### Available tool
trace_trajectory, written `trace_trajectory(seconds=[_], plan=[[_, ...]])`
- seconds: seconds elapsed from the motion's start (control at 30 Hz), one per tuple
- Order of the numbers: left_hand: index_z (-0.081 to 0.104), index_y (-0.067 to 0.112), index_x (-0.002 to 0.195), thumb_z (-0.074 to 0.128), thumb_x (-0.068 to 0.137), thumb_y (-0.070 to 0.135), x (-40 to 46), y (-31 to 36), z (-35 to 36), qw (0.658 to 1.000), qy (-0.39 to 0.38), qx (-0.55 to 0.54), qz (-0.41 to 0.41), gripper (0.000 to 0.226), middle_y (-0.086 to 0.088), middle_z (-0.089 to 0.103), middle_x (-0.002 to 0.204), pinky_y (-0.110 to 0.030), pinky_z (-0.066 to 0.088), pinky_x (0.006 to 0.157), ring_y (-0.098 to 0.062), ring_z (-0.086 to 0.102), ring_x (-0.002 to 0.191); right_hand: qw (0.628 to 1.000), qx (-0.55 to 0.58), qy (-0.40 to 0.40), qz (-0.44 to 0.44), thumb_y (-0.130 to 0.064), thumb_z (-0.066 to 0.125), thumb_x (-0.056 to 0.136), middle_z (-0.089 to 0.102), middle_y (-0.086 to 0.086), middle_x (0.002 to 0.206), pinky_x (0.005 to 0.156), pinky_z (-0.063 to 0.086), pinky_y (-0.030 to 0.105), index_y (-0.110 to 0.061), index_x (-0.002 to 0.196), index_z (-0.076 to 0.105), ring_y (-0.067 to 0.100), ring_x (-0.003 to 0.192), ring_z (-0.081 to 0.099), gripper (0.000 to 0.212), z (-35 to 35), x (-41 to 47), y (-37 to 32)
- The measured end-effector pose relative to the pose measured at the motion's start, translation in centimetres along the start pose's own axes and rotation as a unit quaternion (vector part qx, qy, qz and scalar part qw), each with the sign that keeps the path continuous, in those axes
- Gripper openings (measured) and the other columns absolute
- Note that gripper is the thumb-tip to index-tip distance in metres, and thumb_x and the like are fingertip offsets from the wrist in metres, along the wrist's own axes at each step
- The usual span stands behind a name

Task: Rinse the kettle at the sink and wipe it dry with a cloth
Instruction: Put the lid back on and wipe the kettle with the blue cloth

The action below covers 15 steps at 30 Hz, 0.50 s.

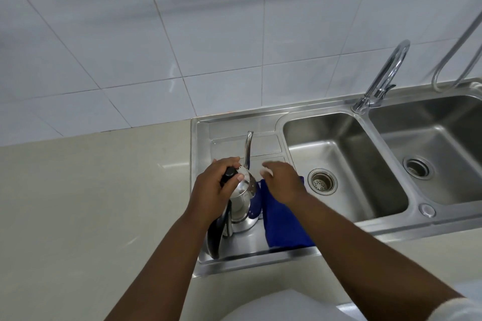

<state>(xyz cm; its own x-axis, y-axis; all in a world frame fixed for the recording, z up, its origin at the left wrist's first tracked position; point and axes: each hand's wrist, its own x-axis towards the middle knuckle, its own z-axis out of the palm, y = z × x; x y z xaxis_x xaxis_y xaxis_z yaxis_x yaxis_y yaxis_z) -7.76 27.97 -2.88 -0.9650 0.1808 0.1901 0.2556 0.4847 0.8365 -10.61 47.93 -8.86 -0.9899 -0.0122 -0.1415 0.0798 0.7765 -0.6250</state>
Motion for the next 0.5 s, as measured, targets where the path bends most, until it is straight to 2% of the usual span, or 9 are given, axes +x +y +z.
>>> trace_trajectory(seconds=[0.07,0.13,0.17,0.23,0.3,0.4,0.43,0.5], plan=[[0.062,0.03,0.117,0.066,0.088,0.028,0.0,-0.2,0.0,1.0,0.0,-0.002,-0.001,0.029,0.016,0.066,0.114,-0.043,0.046,0.105,0.001,0.061,0.108,0.993,-0.117,0.002,0.024,-0.046,0.053,0.094,0.05,0.01,0.147,0.116,0.03,0.041,-0.015,0.141,0.047,0.032,0.141,0.036,0.057,2.5,-2.8,2.7],[0.061,0.031,0.118,0.066,0.088,0.03,0.0,-0.4,0.1,1.0,-0.004,-0.001,0.005,0.03,0.018,0.065,0.116,-0.03,0.05,0.098,0.003,0.06,0.109,0.977,-0.205,-0.035,0.043,-0.063,0.044,0.09,0.015,0.011,0.166,0.121,0.014,0.053,-0.017,0.155,0.02,0.038,0.152,0.007,0.082,5.0,-5.3,4.6],[0.061,0.031,0.119,0.065,0.088,0.032,0.0,-0.4,0.1,1.0,-0.006,-0.001,0.008,0.031,0.018,0.064,0.116,-0.023,0.05,0.095,0.003,0.06,0.109,0.972,-0.228,-0.038,0.047,-0.068,0.038,0.088,0.0,0.01,0.167,0.119,0.01,0.059,-0.019,0.157,0.009,0.038,0.153,-0.001,0.089,6.1,-6.2,5.2],[0.06,0.033,0.12,0.063,0.087,0.036,0.0,-0.5,0.1,1.0,-0.007,-0.001,0.008,0.033,0.02,0.064,0.114,-0.013,0.048,0.09,0.002,0.06,0.108,0.971,-0.233,-0.021,0.053,-0.065,0.035,0.09,-0.01,0.007,0.166,0.117,0.01,0.063,-0.021,0.157,0.001,0.038,0.153,-0.006,0.088,7.3,-6.9,5.8],[0.06,0.036,0.12,0.063,0.086,0.037,-0.1,-0.5,0.1,1.0,-0.005,-0.007,0.004,0.034,0.02,0.065,0.112,-0.009,0.045,0.088,0.0,0.061,0.108,0.974,-0.22,-0.025,0.051,-0.045,0.041,0.095,-0.007,0.006,0.167,0.121,0.01,0.058,-0.023,0.157,0.003,0.035,0.154,-0.007,0.076,7.1,-6.2,6.0],[0.06,0.039,0.119,0.064,0.085,0.035,-0.1,-0.4,0.1,1.0,-0.004,-0.015,-0.002,0.034,0.02,0.066,0.111,-0.01,0.046,0.088,-0.001,0.061,0.109,0.979,-0.2,-0.023,0.011,-0.014,0.046,0.097,0.007,0.003,0.168,0.125,0.011,0.041,-0.019,0.156,0.017,0.029,0.155,-0.002,0.066,6.0,-4.9,6.8],[0.06,0.04,0.119,0.063,0.085,0.035,-0.1,-0.4,0.1,1.0,-0.003,-0.016,-0.003,0.034,0.021,0.066,0.112,-0.013,0.048,0.089,-0.002,0.061,0.109,0.99,-0.142,-0.012,0.009,-0.01,0.045,0.098,0.015,0.005,0.166,0.124,0.014,0.037,-0.017,0.155,0.024,0.028,0.154,0.005,0.061,5.6,-4.7,6.6],[0.06,0.039,0.119,0.063,0.085,0.034,0.0,-0.5,0.0,1.0,-0.004,-0.019,0.0,0.034,0.021,0.066,0.113,-0.022,0.051,0.092,-0.003,0.061,0.111,0.997,0.038,0.033,0.051,-0.008,0.043,0.1,0.04,0.011,0.156,0.115,0.031,0.031,-0.017,0.149,0.038,0.03,0.144,0.037,0.05,4.9,-4.6,5.0]])
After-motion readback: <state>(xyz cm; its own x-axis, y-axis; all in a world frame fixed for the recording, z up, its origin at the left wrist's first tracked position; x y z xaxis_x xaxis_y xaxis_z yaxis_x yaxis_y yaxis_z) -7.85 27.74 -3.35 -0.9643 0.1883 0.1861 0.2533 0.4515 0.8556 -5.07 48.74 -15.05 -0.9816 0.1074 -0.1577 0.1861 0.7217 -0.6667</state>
